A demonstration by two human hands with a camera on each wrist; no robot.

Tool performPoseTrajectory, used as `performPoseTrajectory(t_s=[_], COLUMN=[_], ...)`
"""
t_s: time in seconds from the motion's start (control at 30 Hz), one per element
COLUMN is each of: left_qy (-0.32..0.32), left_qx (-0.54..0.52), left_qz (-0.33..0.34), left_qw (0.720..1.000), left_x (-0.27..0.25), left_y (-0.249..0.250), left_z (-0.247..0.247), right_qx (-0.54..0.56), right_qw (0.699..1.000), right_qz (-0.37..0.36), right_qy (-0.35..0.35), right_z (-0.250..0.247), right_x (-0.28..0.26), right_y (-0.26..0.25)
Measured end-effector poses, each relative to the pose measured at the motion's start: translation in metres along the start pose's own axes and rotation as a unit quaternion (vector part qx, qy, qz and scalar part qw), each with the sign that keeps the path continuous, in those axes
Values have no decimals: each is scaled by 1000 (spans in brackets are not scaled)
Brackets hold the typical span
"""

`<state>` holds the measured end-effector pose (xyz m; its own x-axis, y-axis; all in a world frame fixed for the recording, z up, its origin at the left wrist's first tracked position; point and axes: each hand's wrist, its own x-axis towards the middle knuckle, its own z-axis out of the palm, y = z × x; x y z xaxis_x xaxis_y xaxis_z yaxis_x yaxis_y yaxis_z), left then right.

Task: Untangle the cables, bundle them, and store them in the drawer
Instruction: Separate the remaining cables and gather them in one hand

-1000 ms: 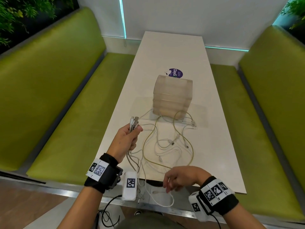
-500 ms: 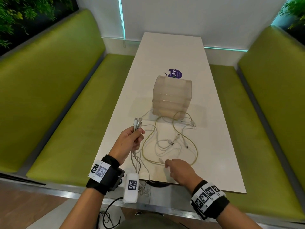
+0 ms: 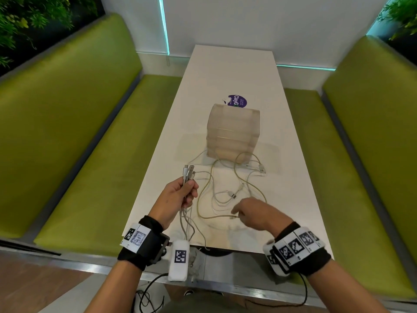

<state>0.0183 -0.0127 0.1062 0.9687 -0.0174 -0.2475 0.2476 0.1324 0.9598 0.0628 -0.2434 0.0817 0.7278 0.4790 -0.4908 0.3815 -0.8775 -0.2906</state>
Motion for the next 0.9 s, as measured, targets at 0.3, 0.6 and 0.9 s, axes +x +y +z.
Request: performPoseTrajectory(t_s=[0.3,0.6,0.9], left_qy=[35,68,13], left_qx=[-57,-138,-180], left_qz=[-15,7,7], left_qw=[998,988,984], left_x=[0,2,-1], left_y=[-3,-1,1], left_z=[12,29,27], right_qx=[391,540,560], right_qw=[899,793,766], right_qz=[-70,-112,-130], right_qy=[184,257,286], right_z=[-50,-1,8], right_x=[-20,-2,1], right_y=[-19,-66,-83])
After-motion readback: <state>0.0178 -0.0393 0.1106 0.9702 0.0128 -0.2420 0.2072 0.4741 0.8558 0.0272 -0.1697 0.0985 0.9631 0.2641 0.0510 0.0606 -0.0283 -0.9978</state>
